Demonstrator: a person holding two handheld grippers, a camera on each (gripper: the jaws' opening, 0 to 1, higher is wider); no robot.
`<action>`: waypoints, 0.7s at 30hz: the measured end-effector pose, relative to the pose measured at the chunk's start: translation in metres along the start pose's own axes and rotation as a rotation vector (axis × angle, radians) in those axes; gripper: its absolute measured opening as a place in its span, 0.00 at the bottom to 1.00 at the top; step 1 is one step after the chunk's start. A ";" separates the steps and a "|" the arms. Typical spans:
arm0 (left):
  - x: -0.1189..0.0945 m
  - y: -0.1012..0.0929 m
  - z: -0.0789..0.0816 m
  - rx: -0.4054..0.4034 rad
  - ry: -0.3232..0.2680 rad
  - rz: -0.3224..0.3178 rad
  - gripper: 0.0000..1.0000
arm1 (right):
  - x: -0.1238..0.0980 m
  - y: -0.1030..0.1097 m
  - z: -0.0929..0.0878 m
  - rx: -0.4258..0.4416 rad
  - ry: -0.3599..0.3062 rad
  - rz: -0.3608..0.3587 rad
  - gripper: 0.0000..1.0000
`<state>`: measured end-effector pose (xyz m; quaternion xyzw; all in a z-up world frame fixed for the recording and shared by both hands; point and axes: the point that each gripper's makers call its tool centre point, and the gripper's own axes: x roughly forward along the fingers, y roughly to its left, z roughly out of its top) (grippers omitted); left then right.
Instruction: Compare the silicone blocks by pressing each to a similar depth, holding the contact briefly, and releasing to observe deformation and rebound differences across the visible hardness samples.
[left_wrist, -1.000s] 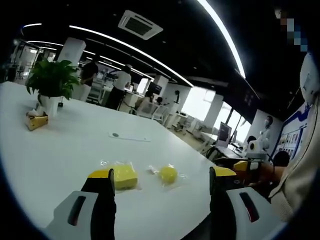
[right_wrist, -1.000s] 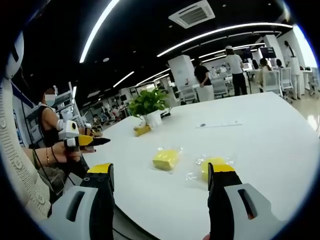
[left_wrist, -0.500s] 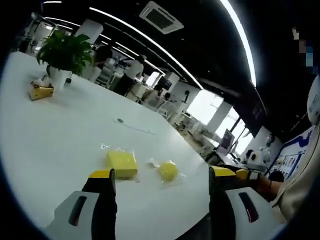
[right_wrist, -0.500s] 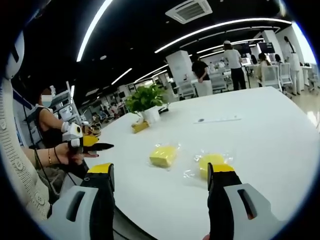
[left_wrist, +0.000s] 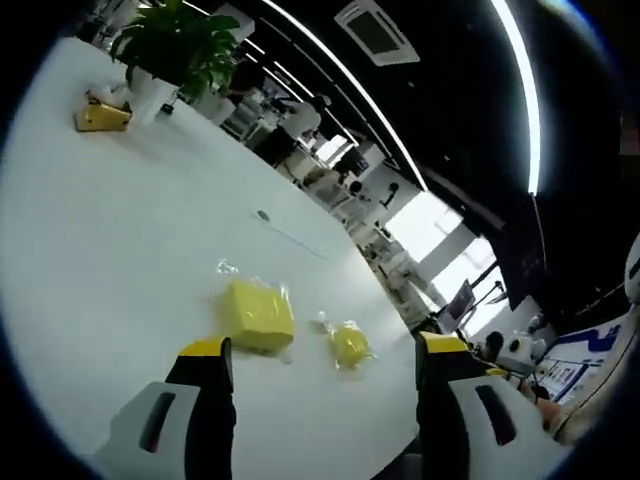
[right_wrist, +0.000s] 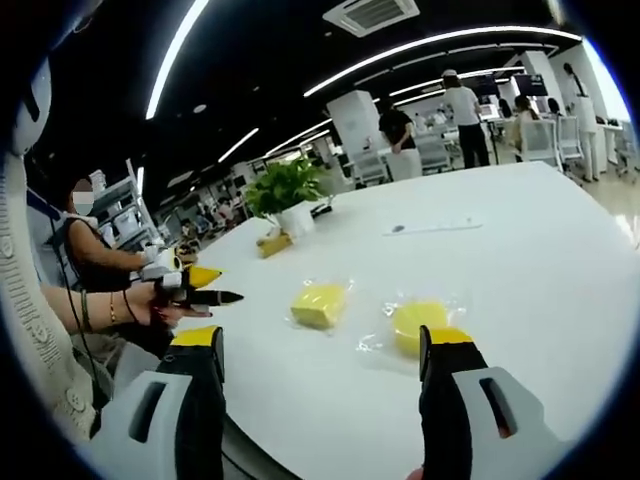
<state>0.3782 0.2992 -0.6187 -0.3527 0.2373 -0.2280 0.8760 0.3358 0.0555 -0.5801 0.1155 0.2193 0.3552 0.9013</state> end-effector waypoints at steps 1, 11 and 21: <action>0.004 0.004 -0.001 -0.004 0.005 0.012 0.74 | 0.001 -0.001 -0.001 0.009 0.006 0.003 0.75; 0.045 0.035 0.015 -0.149 -0.028 0.030 0.74 | 0.009 -0.012 -0.002 0.026 0.039 -0.009 0.73; 0.083 0.069 0.027 -0.258 -0.053 0.033 0.75 | 0.026 -0.018 0.007 0.050 0.034 -0.004 0.74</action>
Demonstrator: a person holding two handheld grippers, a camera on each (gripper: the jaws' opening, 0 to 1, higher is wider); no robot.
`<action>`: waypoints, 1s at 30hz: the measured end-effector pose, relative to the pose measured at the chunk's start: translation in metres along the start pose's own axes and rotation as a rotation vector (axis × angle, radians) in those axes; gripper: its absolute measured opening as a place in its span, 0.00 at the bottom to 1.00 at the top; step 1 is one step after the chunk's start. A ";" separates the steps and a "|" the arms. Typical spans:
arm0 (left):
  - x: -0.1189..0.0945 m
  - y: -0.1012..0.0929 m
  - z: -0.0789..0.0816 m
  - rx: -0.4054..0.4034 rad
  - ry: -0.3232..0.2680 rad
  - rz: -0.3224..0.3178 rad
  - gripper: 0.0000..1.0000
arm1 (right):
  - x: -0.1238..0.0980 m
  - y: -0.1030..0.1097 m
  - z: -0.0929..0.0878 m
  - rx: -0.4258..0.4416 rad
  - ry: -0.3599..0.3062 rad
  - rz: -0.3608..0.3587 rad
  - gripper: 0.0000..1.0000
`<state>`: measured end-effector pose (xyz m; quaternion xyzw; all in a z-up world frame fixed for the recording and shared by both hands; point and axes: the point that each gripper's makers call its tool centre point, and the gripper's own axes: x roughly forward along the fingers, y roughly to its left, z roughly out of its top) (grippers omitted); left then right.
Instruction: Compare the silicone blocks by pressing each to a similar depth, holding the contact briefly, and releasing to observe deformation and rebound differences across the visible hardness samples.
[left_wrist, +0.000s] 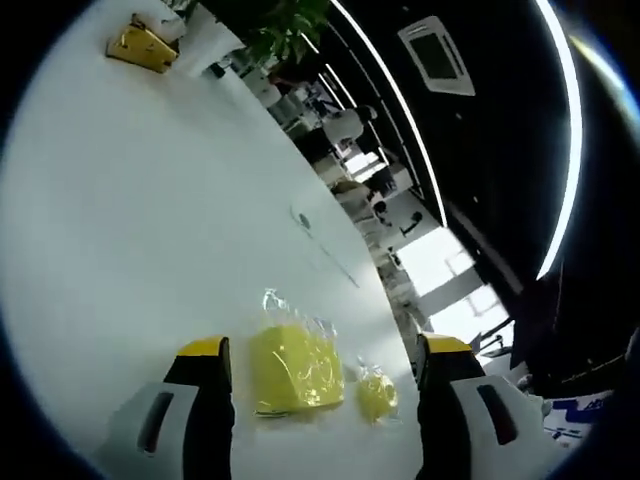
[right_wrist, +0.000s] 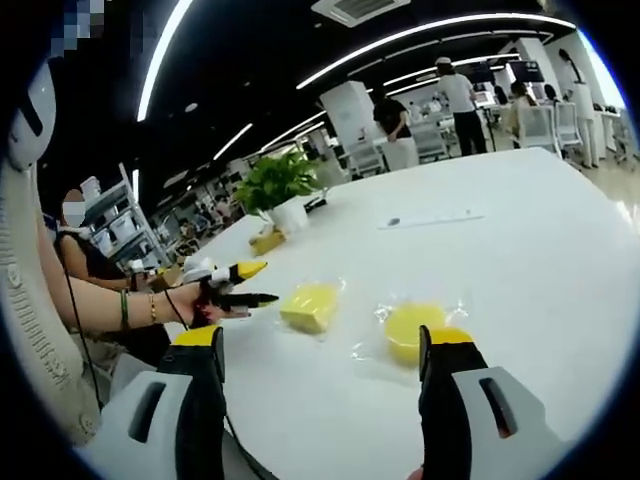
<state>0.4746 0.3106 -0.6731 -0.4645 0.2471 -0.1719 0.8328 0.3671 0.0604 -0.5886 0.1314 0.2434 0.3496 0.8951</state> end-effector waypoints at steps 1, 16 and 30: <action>0.003 0.003 0.000 -0.007 0.003 0.001 0.75 | 0.001 -0.002 0.000 0.003 0.002 -0.004 0.74; 0.047 0.017 0.000 -0.112 0.047 -0.084 0.53 | 0.009 -0.020 -0.014 0.047 0.045 -0.035 0.72; 0.061 0.032 -0.010 -0.212 0.053 -0.072 0.16 | 0.007 -0.029 -0.019 0.073 0.047 -0.061 0.71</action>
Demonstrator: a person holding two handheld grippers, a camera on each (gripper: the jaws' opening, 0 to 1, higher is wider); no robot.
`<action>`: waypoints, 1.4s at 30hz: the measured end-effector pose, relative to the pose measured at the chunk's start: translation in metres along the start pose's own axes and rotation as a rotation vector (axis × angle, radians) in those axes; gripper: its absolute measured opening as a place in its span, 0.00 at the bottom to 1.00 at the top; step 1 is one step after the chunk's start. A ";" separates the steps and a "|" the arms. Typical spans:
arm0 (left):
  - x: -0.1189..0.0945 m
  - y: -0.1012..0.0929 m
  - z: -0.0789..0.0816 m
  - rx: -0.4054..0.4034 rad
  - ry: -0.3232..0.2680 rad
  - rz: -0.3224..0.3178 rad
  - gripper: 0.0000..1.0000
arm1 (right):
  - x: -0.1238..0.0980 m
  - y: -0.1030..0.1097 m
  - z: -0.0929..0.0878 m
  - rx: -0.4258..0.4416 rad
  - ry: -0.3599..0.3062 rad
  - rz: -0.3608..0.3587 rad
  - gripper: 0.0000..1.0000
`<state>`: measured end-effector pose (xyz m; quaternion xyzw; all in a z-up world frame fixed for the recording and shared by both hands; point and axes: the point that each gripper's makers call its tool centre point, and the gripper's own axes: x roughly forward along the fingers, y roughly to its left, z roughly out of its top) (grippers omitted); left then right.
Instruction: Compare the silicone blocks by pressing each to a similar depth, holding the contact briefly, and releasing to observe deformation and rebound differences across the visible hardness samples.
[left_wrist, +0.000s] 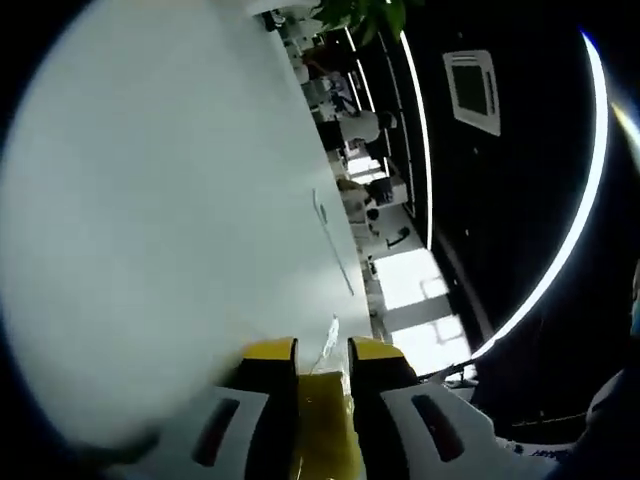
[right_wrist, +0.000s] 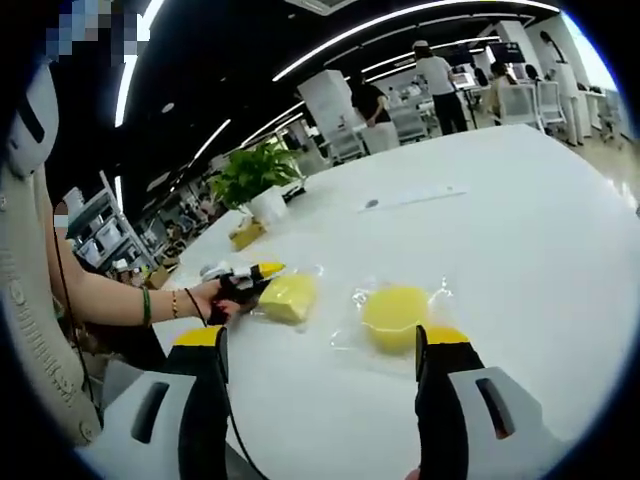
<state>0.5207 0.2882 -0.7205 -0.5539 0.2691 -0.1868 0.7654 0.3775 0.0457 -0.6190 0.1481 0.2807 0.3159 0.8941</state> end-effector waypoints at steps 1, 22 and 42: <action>0.001 0.001 0.000 0.009 0.005 0.009 0.15 | 0.000 -0.001 -0.001 0.001 0.001 -0.001 0.71; -0.003 -0.019 -0.002 0.340 0.066 0.113 0.00 | -0.003 0.009 0.011 -0.033 -0.029 0.025 0.69; -0.003 -0.096 -0.036 0.767 0.162 0.101 0.00 | -0.036 0.027 0.031 -0.108 -0.120 0.035 0.69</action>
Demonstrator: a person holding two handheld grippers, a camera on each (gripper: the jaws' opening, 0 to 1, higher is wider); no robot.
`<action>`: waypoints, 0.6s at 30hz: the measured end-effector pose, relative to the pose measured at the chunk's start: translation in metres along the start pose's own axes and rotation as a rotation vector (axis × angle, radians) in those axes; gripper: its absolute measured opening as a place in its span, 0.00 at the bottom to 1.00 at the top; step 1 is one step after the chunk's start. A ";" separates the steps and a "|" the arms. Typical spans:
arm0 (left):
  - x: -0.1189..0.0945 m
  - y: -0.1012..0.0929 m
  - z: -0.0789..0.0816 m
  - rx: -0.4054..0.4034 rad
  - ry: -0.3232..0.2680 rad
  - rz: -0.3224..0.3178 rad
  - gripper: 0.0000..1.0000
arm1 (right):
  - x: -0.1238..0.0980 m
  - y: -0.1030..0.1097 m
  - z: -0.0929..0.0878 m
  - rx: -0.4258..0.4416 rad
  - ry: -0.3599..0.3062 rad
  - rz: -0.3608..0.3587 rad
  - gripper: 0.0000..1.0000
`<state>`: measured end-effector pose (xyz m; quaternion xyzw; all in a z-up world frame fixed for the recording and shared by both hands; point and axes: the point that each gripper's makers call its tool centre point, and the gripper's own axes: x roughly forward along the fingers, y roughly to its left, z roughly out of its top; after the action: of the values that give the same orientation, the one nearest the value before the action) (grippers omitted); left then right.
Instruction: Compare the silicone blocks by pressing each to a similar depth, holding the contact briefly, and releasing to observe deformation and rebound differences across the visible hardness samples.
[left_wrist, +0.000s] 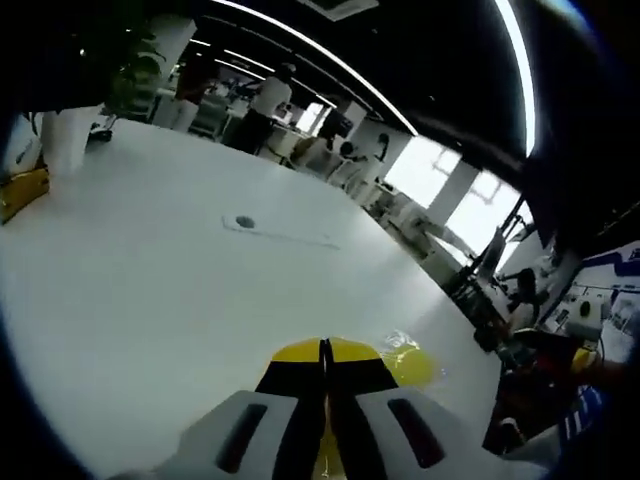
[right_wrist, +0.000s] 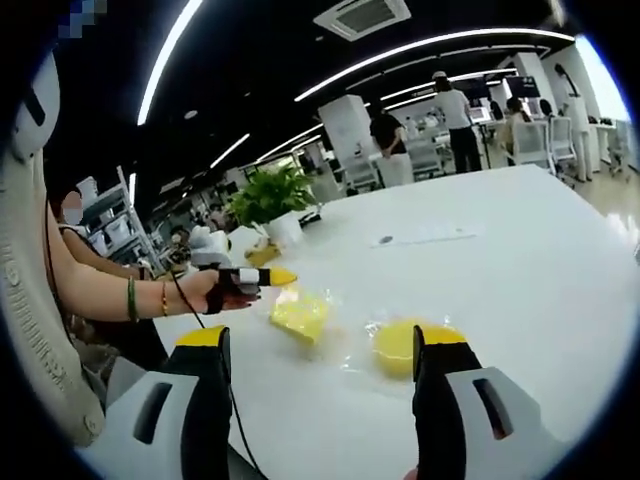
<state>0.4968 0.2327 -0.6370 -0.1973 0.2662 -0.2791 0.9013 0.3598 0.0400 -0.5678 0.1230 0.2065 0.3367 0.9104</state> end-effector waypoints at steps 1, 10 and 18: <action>-0.001 -0.005 0.000 0.017 0.006 -0.007 0.00 | -0.001 0.001 0.001 -0.003 -0.004 0.000 0.69; -0.016 -0.058 0.001 0.202 0.050 -0.066 0.00 | -0.013 0.013 0.017 -0.014 -0.063 0.035 0.70; -0.036 -0.091 0.028 0.248 0.001 -0.094 0.00 | -0.019 0.029 0.031 -0.066 -0.067 0.101 0.73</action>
<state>0.4515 0.1903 -0.5559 -0.0965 0.2203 -0.3520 0.9046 0.3449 0.0466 -0.5244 0.1143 0.1583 0.3844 0.9023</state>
